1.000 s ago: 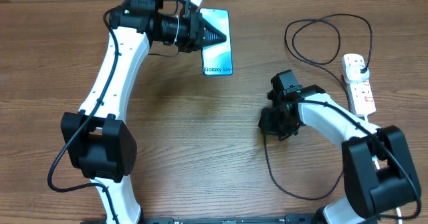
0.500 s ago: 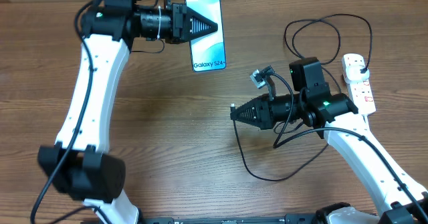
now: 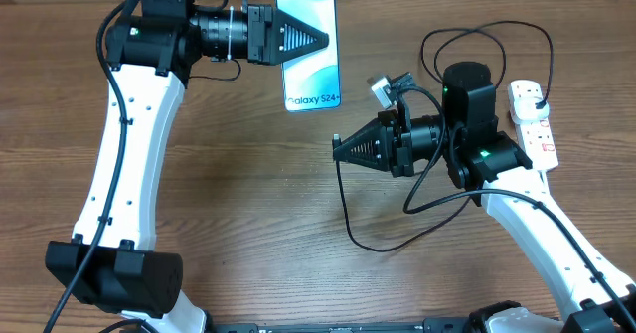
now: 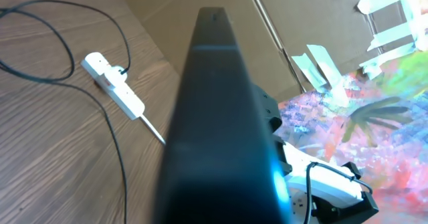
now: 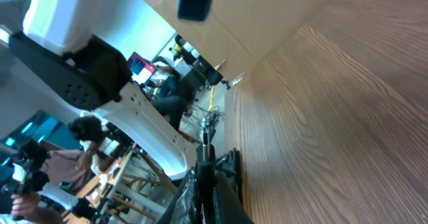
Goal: Plug charger to phone and switch on socket
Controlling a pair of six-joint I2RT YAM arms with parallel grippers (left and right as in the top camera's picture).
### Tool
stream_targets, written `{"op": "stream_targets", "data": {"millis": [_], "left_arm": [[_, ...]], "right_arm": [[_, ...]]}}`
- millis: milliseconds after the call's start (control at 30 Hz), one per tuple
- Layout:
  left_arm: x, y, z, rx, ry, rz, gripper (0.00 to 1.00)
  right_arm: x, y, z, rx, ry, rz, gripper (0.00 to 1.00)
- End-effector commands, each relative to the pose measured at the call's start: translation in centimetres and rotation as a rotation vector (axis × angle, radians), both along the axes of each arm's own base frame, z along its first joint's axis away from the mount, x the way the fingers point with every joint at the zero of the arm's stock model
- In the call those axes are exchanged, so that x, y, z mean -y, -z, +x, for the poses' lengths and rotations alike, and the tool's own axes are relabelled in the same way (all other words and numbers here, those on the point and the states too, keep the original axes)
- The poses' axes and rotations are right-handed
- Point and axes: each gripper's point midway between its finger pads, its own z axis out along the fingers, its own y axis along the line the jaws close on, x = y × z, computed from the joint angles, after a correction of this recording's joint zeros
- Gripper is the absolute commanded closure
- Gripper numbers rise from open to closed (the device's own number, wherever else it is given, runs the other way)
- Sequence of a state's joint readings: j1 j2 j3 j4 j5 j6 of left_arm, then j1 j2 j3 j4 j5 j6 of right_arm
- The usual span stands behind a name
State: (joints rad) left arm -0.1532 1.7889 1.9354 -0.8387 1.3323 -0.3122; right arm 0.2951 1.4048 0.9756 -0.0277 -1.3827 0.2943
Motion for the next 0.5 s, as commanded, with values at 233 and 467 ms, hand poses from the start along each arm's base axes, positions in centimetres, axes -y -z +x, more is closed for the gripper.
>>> {"op": "stream_targets", "data": {"millis": [233,467], "left_arm": [[2.7,-1.1,-1.2,-0.070,0.007,0.013,0.96],[2.8,-0.9,-1.0,-0.082,-0.011,0.024,0.96]], "right_arm": [[-0.1,-1.9,0.3,-0.048,-0.004,0.021,0.96],[0.0,-2.7,0.1,-0.036,-0.022,0.039,0.96]]}}
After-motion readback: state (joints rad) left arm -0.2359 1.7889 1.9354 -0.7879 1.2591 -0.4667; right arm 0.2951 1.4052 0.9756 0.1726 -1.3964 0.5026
